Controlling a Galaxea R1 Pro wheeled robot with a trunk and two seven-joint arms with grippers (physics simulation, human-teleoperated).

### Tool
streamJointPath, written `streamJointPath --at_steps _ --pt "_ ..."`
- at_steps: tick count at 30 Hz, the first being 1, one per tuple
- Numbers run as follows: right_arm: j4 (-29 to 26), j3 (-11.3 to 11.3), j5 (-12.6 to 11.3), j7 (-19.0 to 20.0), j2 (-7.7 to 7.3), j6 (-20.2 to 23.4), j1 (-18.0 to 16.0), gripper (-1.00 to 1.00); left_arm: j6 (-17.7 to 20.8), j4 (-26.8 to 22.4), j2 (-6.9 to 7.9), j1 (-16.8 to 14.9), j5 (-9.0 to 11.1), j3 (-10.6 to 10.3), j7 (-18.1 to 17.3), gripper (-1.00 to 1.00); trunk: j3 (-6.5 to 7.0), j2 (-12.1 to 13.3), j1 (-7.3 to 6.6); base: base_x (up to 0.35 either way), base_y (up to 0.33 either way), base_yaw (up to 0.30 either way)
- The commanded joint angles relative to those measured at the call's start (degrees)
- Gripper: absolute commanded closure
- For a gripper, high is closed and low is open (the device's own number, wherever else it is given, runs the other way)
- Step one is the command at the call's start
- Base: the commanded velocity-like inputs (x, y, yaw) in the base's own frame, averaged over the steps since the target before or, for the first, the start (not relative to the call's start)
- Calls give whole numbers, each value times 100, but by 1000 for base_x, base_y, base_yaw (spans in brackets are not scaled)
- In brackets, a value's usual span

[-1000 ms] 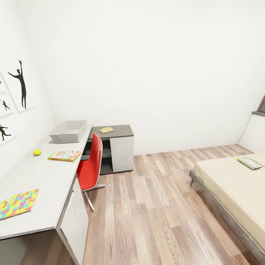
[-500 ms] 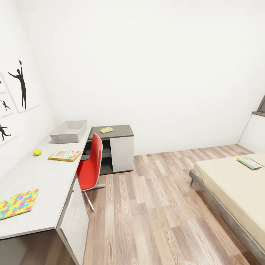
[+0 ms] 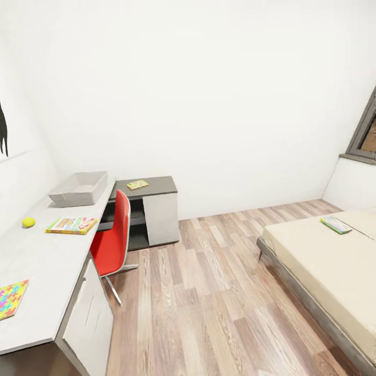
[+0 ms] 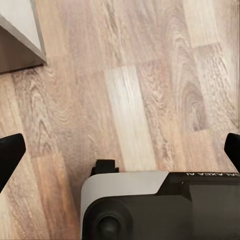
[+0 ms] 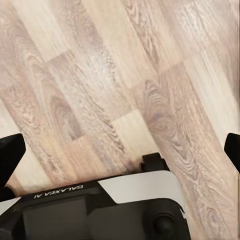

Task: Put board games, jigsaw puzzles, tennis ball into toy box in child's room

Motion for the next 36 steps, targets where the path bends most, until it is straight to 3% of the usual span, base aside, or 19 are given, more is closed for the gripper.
streamJointPath --at_steps 1,36 --pt "-12 -2 -25 -22 7 29 0 -100 -22 5 0 -3 27 -5 -11 -100 -15 -5 3 212 -189 -176" --pt "-5 9 -14 -16 68 25 3 -100 -52 13 5 -3 30 -5 43 -100 -303 -5 3 116 -68 -152"
